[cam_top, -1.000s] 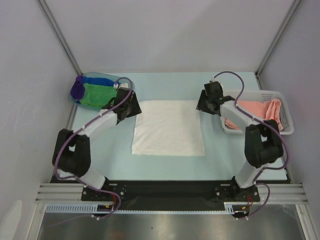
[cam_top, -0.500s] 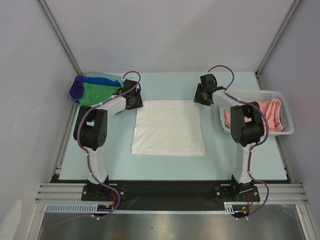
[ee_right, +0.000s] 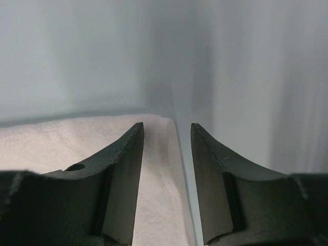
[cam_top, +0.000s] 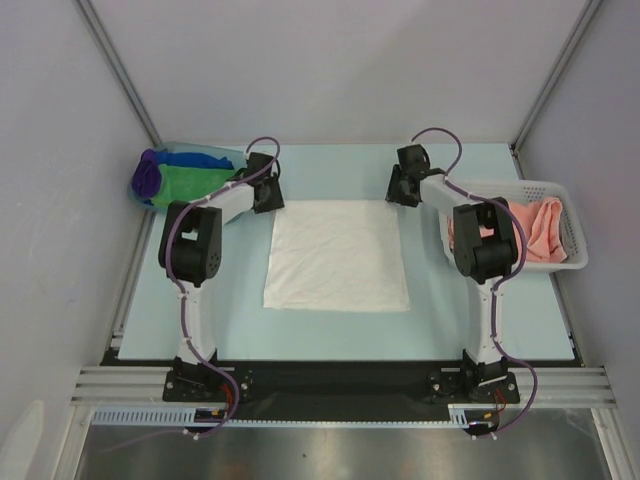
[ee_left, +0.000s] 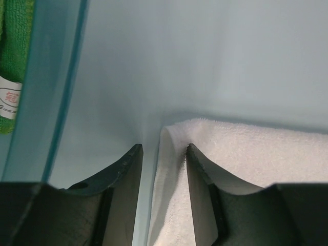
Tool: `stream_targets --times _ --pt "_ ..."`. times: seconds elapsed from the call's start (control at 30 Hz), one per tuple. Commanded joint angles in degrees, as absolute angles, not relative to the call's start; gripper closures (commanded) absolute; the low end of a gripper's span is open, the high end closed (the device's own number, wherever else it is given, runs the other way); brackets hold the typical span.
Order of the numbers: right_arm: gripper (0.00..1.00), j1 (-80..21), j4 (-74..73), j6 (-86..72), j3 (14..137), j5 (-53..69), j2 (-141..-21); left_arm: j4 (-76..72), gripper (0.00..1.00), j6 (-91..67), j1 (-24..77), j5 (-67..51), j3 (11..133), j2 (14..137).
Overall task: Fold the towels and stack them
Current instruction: Fold the towel
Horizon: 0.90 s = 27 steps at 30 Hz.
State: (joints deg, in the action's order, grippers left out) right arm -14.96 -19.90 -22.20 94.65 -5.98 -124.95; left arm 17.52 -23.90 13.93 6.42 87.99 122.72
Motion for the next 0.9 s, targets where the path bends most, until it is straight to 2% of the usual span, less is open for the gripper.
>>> stream_targets --times 0.0,0.13,0.33,0.5,0.73,0.87 --pt "0.54 -14.59 -20.57 -21.36 96.86 -6.24 -125.68 19.42 0.55 -24.52 11.78 5.63 91.23 124.54" --pt "0.54 -14.33 -20.39 -21.53 95.72 -6.94 -124.02 19.08 0.57 -24.52 11.6 4.4 90.97 124.37" --pt "0.44 -13.8 -18.37 -21.88 93.69 -7.38 -119.1 17.31 0.55 -23.91 11.6 2.73 89.3 123.66" --pt "0.43 -15.55 -18.27 -21.19 91.85 -6.42 -113.91 17.4 0.55 -24.08 11.6 2.55 89.38 123.84" --pt "0.45 -18.98 -19.86 -20.48 88.08 -6.42 -113.64 17.49 0.58 -24.43 11.6 2.29 89.74 124.36" --pt "0.52 -20.48 -19.07 -20.48 86.49 -5.98 -113.82 17.4 0.61 -24.43 11.6 2.11 89.82 124.54"
